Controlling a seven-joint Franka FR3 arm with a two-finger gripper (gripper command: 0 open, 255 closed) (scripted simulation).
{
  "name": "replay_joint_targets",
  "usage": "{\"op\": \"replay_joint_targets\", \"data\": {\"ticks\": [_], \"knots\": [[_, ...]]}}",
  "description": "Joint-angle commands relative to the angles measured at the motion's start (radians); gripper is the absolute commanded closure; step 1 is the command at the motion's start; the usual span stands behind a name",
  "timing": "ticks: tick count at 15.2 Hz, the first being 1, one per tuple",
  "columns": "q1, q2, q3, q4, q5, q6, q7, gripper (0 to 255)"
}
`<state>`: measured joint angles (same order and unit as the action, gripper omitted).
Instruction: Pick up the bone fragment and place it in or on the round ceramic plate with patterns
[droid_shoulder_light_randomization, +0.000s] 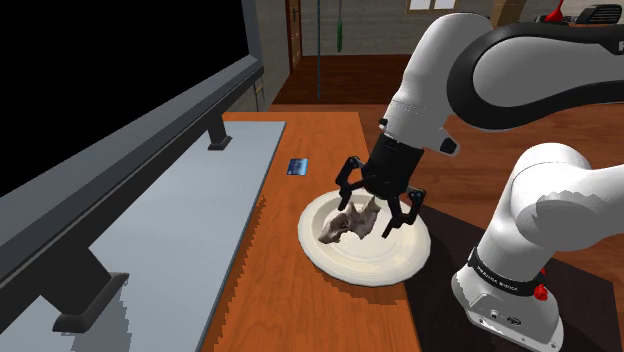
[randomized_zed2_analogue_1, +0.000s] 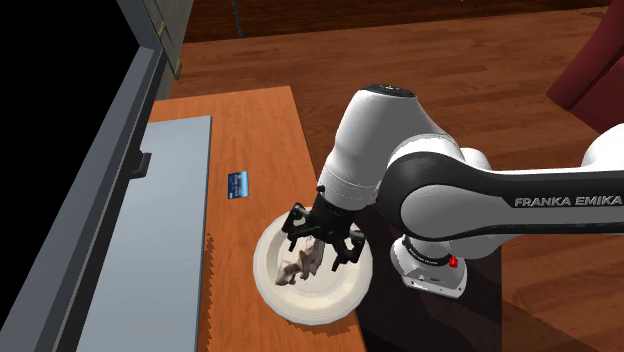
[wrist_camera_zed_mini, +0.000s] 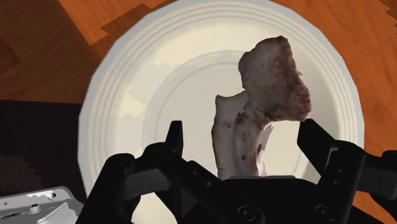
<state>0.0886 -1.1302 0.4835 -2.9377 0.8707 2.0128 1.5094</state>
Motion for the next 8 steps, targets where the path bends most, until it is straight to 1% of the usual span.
{"op": "replay_joint_targets", "data": {"ticks": [1,5,8], "knots": [[0.0,0.0,0.0,0.0,0.0,0.0,0.0,0],[-0.04,-0.075,-0.114,0.067,-0.12,-0.15,0.024,0],[-0.04,-0.075,-0.114,0.067,-0.12,-0.15,0.024,0]]}}
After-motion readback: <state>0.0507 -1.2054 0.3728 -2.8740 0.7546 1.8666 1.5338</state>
